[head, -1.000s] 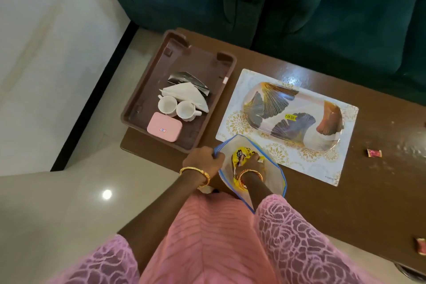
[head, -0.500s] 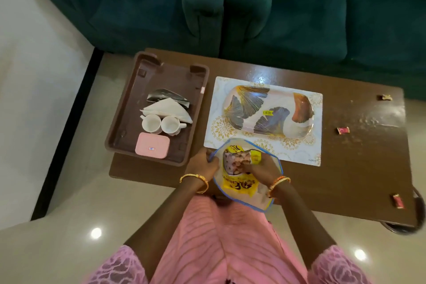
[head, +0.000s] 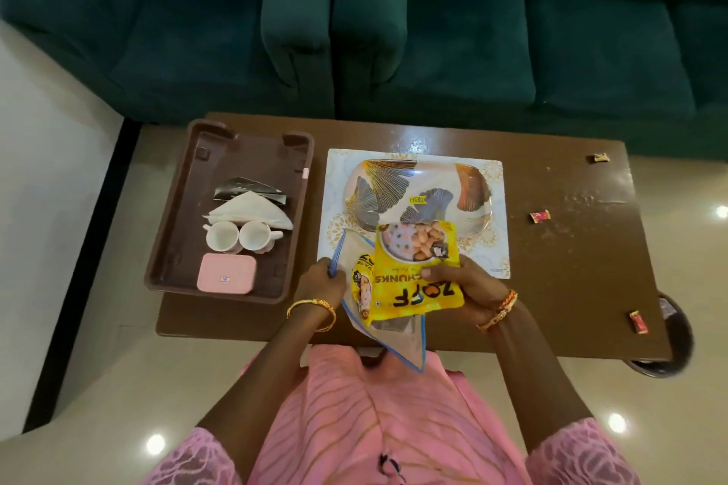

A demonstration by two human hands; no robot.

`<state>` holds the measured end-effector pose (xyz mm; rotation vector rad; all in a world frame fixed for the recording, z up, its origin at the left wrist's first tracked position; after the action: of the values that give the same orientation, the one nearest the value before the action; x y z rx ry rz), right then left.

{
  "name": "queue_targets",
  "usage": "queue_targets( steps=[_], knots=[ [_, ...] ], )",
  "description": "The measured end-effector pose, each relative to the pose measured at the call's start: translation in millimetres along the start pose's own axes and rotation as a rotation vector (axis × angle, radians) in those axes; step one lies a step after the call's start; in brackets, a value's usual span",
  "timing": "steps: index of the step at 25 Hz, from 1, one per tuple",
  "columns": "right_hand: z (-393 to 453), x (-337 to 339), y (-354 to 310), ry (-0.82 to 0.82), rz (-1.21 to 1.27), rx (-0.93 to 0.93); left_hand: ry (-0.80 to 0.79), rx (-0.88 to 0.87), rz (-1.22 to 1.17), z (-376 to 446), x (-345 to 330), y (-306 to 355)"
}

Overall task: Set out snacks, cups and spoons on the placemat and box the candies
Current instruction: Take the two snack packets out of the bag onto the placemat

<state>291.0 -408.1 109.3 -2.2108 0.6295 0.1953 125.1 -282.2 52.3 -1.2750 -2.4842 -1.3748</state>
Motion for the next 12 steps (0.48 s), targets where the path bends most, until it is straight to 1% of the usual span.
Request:
queue_targets(
  steps=[2,4,7,8,10,12],
  knots=[
    [-2,28,-7,0.095,-0.037,-0.023,0.036,0.031,-0.002,-3,-5,7],
    [-2,62,-16,0.200,-0.027,-0.001,0.046,0.062,-0.016,-5,-13,13],
    [9,123,-23,0.409,-0.045,-0.020,0.043,0.067,0.003,-2,-29,27],
    [16,144,-24,0.477,-0.059,-0.041,0.043,0.064,0.019,2,-34,34],
    [31,183,-25,0.559,-0.099,-0.112,0.044,0.065,0.056,10,-44,48],
    [49,223,-28,0.630,-0.212,-0.195,0.028,0.073,0.084,19,-55,56]
  ],
)
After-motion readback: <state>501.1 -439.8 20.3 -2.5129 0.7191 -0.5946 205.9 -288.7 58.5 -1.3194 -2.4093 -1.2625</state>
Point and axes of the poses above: each hand's wrist, its own z-axis towards the middle knuckle, its own x-axis out of the back of the hand, y = z × x, the point moved 5 cm from there along z, towards the middle knuckle, and after that the axes turned 13 degrees about -z, right-handed, at the moved point
